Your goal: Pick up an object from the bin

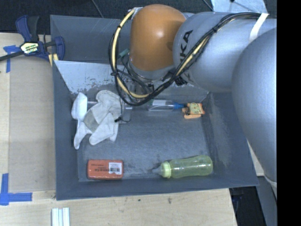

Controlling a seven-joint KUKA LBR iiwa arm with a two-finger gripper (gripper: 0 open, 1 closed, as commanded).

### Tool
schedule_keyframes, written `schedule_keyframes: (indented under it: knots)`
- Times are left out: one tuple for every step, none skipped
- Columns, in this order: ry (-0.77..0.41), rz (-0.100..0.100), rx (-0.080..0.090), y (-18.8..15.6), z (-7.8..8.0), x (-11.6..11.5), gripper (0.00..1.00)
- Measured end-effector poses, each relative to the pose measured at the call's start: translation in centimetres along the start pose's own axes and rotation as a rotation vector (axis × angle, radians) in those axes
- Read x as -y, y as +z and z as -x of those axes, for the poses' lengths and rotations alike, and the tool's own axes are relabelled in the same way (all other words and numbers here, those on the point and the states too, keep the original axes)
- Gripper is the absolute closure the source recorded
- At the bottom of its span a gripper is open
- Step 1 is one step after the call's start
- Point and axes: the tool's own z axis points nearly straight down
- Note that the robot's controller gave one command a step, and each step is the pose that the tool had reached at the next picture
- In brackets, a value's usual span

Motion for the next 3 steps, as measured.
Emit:
schedule_keyframes:
  knots:
    - [0.003,0.001,0.007,-0.5,0.1,0.1,0.00]
    - [-0.138,0.000,0.009,5.6,0.0,0.3,0.00]
    - [-0.170,0.001,0.007,11.1,0.0,0.3,0.00]
